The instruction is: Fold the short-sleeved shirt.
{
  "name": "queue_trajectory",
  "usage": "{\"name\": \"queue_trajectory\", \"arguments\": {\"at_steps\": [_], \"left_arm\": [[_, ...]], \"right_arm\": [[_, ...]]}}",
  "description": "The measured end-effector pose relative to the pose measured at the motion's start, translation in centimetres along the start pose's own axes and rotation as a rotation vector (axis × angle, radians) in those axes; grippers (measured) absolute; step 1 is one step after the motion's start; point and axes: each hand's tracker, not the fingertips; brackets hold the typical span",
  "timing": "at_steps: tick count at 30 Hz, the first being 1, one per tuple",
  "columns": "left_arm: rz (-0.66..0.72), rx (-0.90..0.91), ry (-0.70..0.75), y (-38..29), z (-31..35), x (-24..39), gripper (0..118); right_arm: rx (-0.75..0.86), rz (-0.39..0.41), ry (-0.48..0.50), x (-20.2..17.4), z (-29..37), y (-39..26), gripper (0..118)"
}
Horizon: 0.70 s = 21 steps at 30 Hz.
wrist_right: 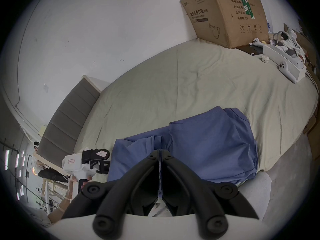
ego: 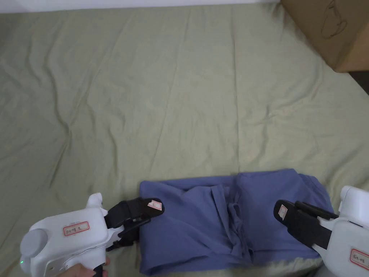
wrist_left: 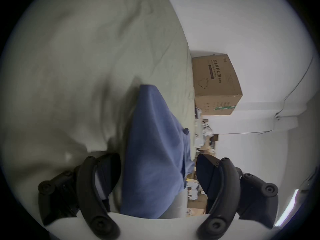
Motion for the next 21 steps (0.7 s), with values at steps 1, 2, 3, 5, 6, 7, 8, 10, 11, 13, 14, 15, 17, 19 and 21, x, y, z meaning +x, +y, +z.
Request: {"name": "queue_trajectory", "arguments": {"at_steps": [1, 2, 3, 5, 6, 7, 8, 10, 11, 13, 14, 15, 17, 19, 21], "left_arm": [[0.001, -0.027, -0.018, 0.2, -0.7, -0.2, 82], [-0.019, -0.042, 0.018, 0.3, -1.1, -0.2, 43], [-0.051, -0.057, 0.132, 0.3, -1.5, -0.1, 10], [-0.13, -0.092, 0.188, 0.1, -2.1, -0.2, 10], [-0.129, -0.072, 0.138, 0.4, -1.2, 0.0, 10], [-0.105, -0.075, 0.152, 0.5, -0.7, 0.6, 10], [-0.115, -0.095, 0.146, 0.7, -0.4, 0.8, 10], [-0.174, -0.096, 0.189, 1.0, 0.6, 1.8, 10], [-0.191, -0.095, 0.192, 1.3, 1.4, 2.5, 10], [-0.213, -0.037, 0.234, 1.8, 3.8, 3.1, 10], [-0.261, 0.003, 0.291, 1.9, 5.3, 3.5, 10], [-0.264, 0.069, 0.356, 2.1, 7.0, 3.7, 10], [-0.261, 0.084, 0.397, 2.8, 10.4, 3.2, 10], [-0.254, 0.11, 0.456, 2.7, 13.2, 3.2, 10], [-0.276, 0.103, 0.542, 2.7, 15.3, 3.4, 10]], "right_arm": [[-0.003, 0.003, 0.002, -0.1, -0.1, 0.1, 4], [-0.006, 0.006, 0.001, -0.1, -0.2, 0.1, 4], [-0.01, 0.01, -0.001, -0.2, -0.3, 0.2, 4], [-0.011, 0.014, -0.003, -0.3, -0.4, 0.2, 4], [-0.013, 0.015, 0.002, -0.3, -0.4, 0.3, 4], [-0.017, 0.019, 0.0, -0.5, -0.3, 0.4, 4], [-0.014, 0.026, -0.003, -0.6, -0.3, 0.4, 4], [-0.014, 0.031, -0.008, -0.7, -0.3, 0.7, 4], [-0.009, 0.03, -0.005, -0.7, -0.2, 0.8, 4], [0.0, 0.025, -0.001, -0.7, -0.2, 0.9, 4], [0.005, 0.024, 0.005, -0.7, -0.1, 0.9, 4], [0.005, 0.025, 0.009, -0.8, -0.1, 0.9, 4], [0.007, 0.028, 0.018, -0.9, -0.1, 0.8, 4], [0.0, 0.031, 0.032, -0.8, -0.2, 0.7, 4], [-0.005, 0.037, 0.038, -0.7, -0.3, 0.5, 4]]}}
